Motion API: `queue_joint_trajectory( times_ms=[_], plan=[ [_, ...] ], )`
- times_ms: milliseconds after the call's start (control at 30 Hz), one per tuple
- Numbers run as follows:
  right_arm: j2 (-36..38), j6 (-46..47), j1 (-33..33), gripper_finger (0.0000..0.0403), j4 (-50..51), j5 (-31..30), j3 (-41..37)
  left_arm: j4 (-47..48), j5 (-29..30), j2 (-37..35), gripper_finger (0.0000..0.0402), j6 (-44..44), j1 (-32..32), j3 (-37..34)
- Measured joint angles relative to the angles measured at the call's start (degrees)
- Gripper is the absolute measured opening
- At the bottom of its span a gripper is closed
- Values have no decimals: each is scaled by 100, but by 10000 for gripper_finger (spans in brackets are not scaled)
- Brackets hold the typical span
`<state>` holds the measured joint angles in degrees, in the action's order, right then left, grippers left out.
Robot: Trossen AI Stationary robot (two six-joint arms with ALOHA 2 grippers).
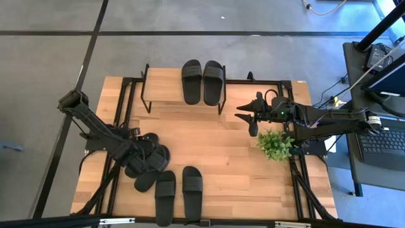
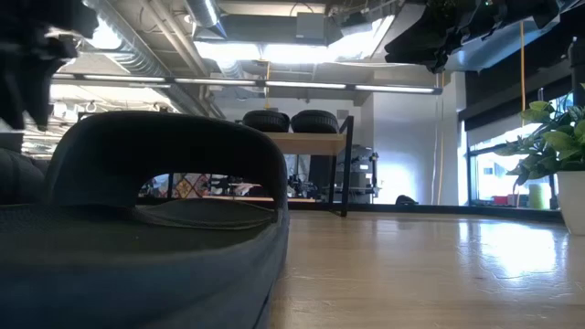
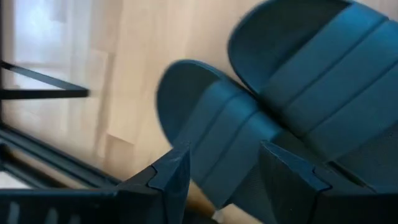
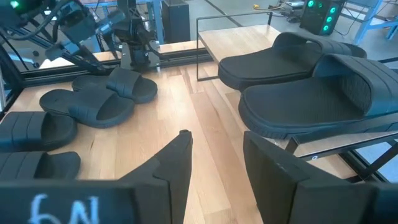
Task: Pick and place slides into the shelf
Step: Put the black slipper under the shelf
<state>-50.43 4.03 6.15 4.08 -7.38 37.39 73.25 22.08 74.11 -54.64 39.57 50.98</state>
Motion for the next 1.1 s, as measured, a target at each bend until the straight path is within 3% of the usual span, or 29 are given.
queue_joint_trajectory(
  times_ms=[200, 600, 1100],
  plan=[
    [0, -4, 0, 145, 4, 0, 0, -634, 0, 2, 175, -257, 350, -469],
    [0, 7, 0, 145, 4, 0, -4, -802, 6, 2, 175, -521, 400, -1153],
    [0, -2, 0, 145, 4, 0, -4, -844, 7, 0, 175, -486, 398, -1193]
  ],
)
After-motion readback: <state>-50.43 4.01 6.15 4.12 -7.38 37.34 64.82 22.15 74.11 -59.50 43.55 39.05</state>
